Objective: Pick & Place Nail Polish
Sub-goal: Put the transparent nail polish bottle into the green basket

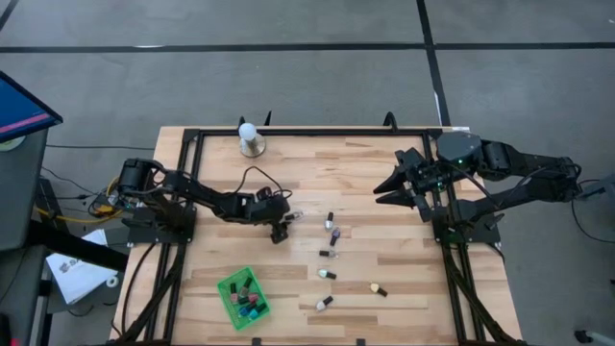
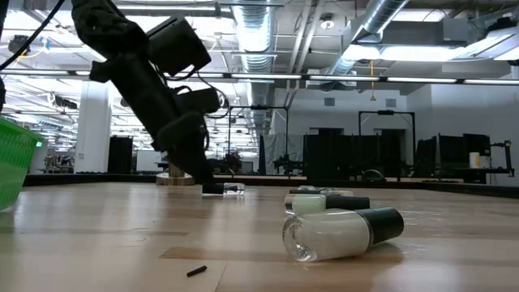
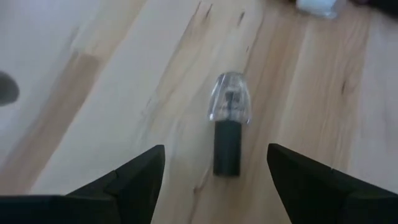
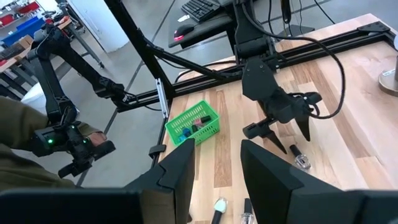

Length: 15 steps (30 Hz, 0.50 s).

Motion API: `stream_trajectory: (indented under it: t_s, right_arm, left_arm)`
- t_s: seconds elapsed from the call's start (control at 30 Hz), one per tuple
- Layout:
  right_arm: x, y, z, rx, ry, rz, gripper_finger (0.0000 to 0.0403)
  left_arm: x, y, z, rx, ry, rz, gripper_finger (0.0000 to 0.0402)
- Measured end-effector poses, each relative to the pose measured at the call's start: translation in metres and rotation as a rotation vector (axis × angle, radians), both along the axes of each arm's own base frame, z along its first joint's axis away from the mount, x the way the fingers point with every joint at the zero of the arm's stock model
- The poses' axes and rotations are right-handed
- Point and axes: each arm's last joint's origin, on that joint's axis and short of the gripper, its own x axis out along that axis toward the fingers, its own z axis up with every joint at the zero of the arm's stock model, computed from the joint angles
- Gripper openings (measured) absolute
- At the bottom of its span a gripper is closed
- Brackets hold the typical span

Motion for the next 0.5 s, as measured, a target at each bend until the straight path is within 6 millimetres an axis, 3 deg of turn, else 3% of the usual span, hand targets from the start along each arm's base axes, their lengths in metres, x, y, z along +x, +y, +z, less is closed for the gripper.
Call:
stream_trajectory:
  t_s: [0.23, 0.5]
  right_arm:
    - [0.0, 0.0, 0.0, 0.011, 0.003, -0.004, 0.0122]
    - [0.0, 0.0, 0.0, 0.031, 0.005, -0.012, 0.0122]
  left_arm:
    - [0.003, 0.001, -0.001, 0.039, -0.006, -0.05, 0.0278]
    - [0.013, -0.003, -0.022, 0.005, -0.017, -0.078, 0.0276]
